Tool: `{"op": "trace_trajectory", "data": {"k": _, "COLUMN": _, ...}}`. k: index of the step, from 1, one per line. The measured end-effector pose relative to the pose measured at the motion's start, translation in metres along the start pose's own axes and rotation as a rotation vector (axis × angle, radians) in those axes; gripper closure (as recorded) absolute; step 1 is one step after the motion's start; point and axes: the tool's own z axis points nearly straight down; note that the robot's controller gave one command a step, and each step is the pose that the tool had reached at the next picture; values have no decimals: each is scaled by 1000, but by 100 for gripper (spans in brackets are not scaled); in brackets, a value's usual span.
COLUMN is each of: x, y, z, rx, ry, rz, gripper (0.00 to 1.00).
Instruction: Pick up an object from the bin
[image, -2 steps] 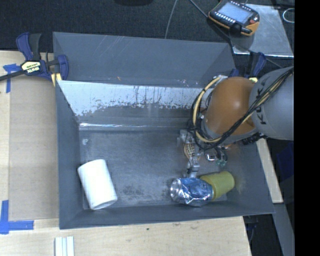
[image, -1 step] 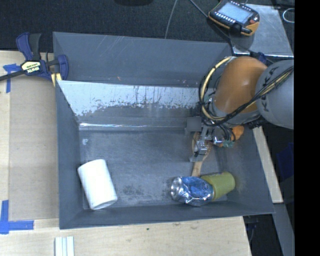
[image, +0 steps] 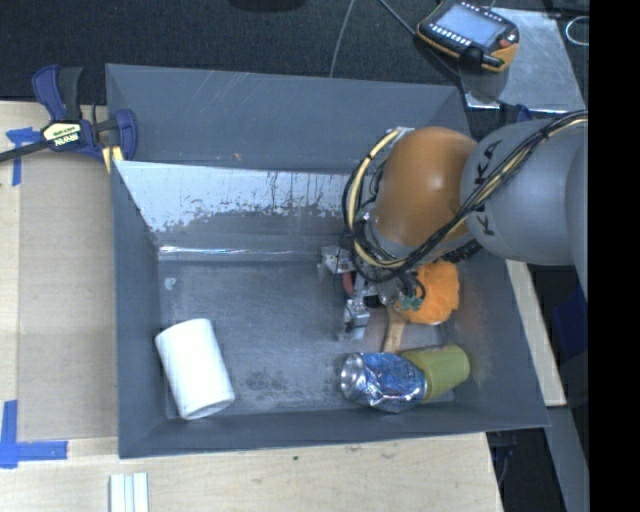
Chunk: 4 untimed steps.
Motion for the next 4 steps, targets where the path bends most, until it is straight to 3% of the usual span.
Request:
{"op": "trace_trajectory", "data": {"k": 1, "x": 0, "y": -5, "z": -1, "rx": 3, "ry": -2, "rz": 9, "gripper": 100}}
{"op": "trace_trajectory", "data": {"k": 2, "x": 7, "y": -55, "z": -84, "rx": 6, "ry": -13, "rz": 1, "gripper": 100}}
{"op": "trace_trajectory", "data": {"k": 3, "x": 73, "y": -65, "z": -147, "rx": 8, "ry": -19, "rz": -35, "gripper": 100}}
{"op": "trace_trajectory", "data": {"k": 4, "x": 72, "y": -64, "z": -143, "rx": 7, "ry": -15, "rz": -36, "gripper": 0}}
